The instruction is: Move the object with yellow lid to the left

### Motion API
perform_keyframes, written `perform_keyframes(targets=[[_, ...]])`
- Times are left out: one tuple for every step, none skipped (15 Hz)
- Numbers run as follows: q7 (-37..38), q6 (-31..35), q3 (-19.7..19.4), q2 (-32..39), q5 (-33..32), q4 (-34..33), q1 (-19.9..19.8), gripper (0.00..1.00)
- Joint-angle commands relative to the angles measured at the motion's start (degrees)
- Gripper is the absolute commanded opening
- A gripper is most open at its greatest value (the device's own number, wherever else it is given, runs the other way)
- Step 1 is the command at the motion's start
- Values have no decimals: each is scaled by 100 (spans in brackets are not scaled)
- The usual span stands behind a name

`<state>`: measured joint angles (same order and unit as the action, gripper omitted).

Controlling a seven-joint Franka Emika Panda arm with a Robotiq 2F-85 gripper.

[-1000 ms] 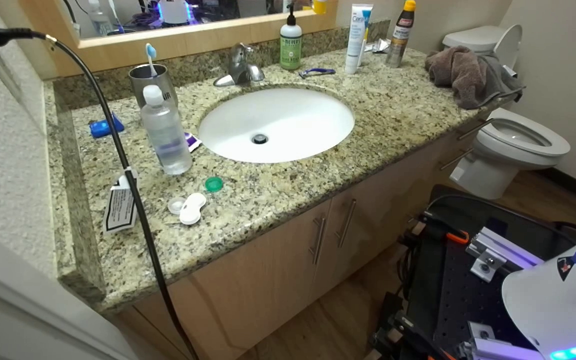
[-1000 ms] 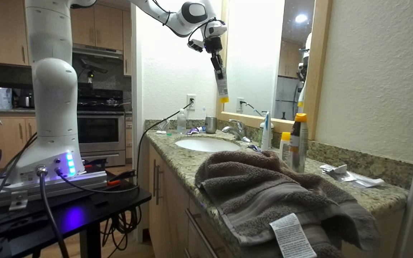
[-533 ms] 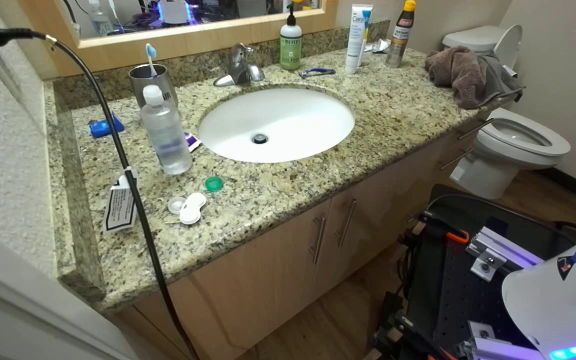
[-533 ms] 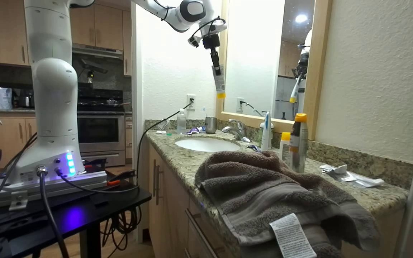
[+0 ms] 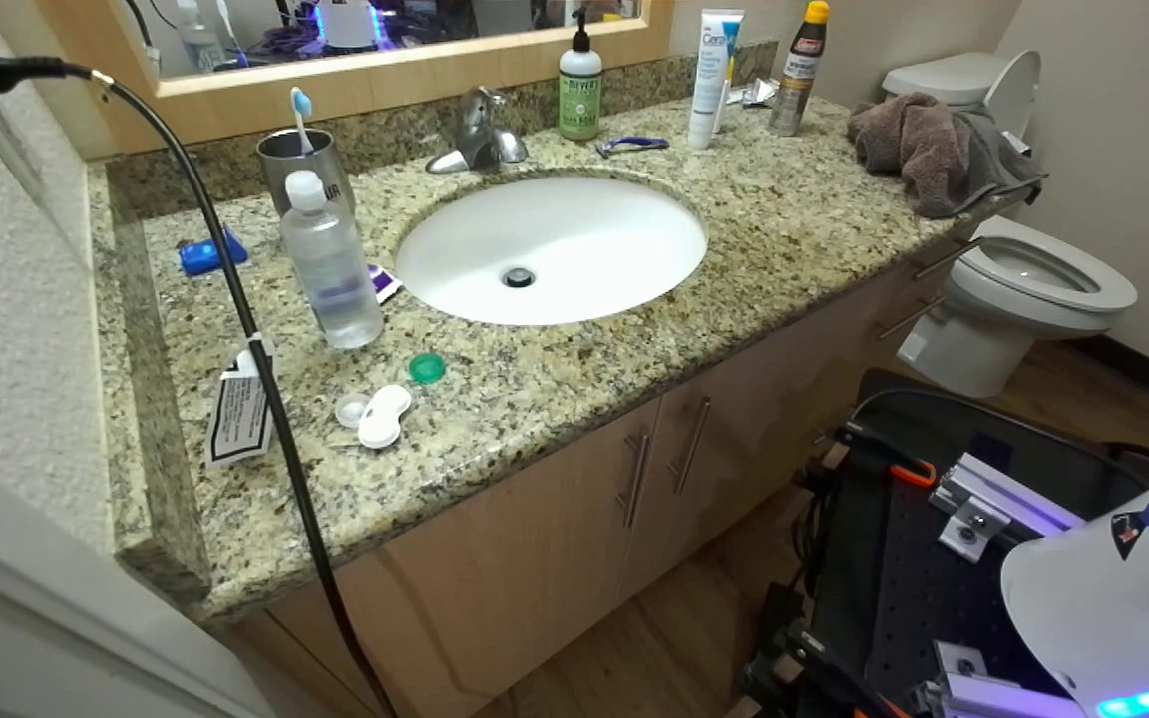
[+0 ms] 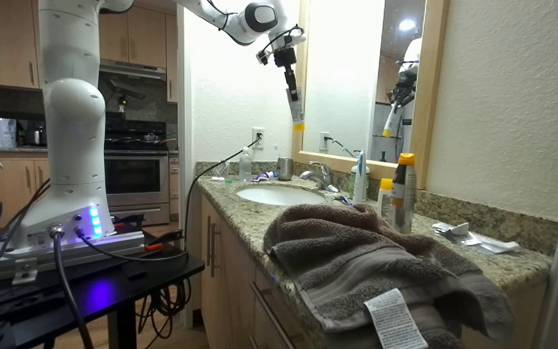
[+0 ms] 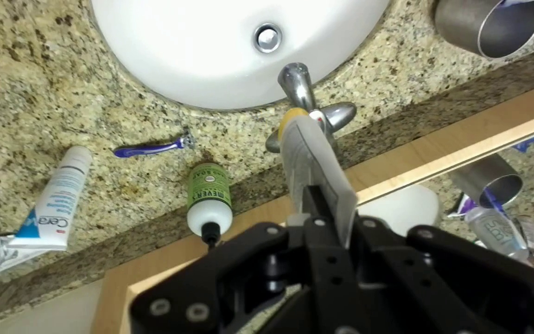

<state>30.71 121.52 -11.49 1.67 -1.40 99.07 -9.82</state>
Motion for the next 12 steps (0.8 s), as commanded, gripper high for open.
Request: perform_keyframes(targets=[[-101,-262,149,791,-351,-1134,137,2],[-80,-335,164,986,-522,-1405,199,2],[-87,-352,163,1182,-656,-1640,251,2],[-157,-421,170,1369,-637,-1857,287,2],[-237,-498,179,1554,-564,-2054,310,2],[-341,-558,201,1693,-422,-2178,313,2],[-393,-619,209,1795,-396,-2256,334,2],[-444,-683,220,1872,-341,-2314,338,2],[-209,-404,157,1624,-465,-1936,398,2],[-209,-413,157,1711,-461,-1991,410,7],[-201,-409,156,1732,-463,-1989,415,7],[-200,-409,154,1725,-463,-1989,414,7]])
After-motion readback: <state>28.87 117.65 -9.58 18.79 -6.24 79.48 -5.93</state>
